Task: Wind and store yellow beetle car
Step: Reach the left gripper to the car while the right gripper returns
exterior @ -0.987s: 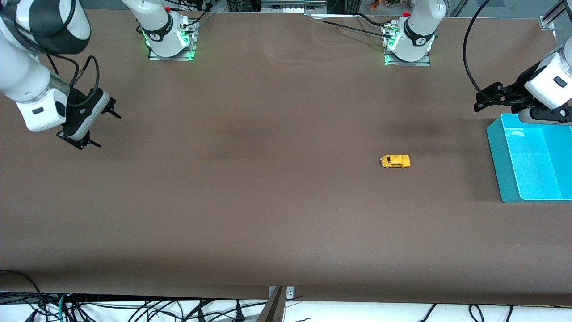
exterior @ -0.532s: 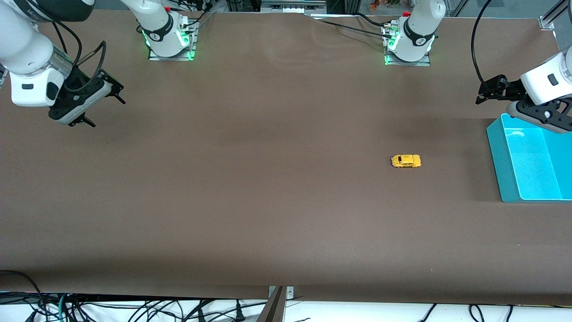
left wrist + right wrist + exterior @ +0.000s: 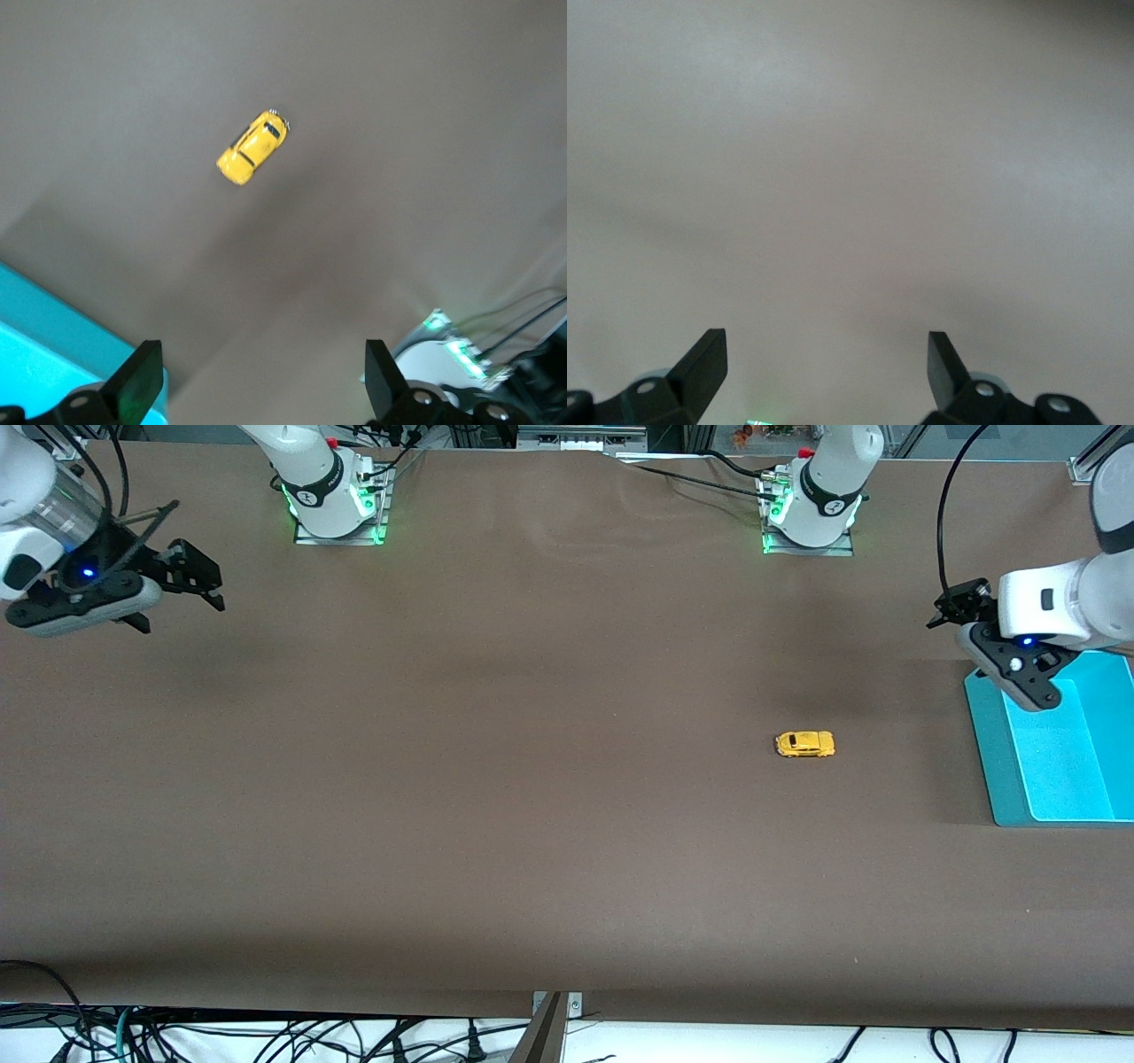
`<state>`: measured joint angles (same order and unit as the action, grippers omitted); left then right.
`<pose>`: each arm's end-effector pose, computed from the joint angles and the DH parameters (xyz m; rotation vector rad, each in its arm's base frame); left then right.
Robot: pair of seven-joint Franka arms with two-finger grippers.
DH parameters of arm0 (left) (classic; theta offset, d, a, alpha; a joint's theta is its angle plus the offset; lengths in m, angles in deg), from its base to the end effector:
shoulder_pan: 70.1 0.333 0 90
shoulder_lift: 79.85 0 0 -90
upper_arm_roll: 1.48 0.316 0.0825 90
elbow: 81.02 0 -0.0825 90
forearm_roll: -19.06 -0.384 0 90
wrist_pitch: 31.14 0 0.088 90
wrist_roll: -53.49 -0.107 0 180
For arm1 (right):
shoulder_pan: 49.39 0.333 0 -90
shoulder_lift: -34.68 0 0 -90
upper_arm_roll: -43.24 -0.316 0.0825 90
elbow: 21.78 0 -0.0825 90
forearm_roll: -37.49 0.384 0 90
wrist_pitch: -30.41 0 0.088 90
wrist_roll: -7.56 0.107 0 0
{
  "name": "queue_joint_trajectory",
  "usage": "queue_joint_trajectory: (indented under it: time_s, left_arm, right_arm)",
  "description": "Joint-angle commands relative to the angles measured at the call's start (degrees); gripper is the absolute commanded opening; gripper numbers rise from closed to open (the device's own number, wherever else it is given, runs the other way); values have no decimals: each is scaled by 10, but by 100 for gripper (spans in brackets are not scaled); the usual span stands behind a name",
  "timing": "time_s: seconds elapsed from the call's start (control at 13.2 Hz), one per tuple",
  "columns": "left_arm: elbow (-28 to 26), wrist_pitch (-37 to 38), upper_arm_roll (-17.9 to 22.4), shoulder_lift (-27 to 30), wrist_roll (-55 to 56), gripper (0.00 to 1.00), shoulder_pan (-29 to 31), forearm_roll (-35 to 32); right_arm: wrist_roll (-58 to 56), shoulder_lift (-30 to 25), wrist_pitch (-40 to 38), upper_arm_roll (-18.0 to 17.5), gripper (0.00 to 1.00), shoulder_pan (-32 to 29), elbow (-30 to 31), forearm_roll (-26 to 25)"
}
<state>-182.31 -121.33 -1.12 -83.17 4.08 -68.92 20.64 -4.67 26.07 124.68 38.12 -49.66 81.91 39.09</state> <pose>0.5515 0.0118 0.5012 2.7366 -1.2088 -0.3242 0.5084 0.0490 0.5974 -3.0922 -0.4590 0.0215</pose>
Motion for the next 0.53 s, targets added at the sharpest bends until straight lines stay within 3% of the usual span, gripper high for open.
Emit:
queue_joint_trajectory:
  time_s: [0.0,0.23,0.46]
  left_arm:
    - [-81,-119,-3,2,-93,100,0,-19]
    - [-188,-267,-7,-3,-172,100,-8,-26]
    - [-215,-357,-29,-53,-261,100,-11,-26]
  right_arm:
    - [74,-10,-41,9,100,24,-24,-11]
    - [88,-7,-19,11,100,26,-23,-18]
    - [88,0,-4,12,100,26,-18,-27]
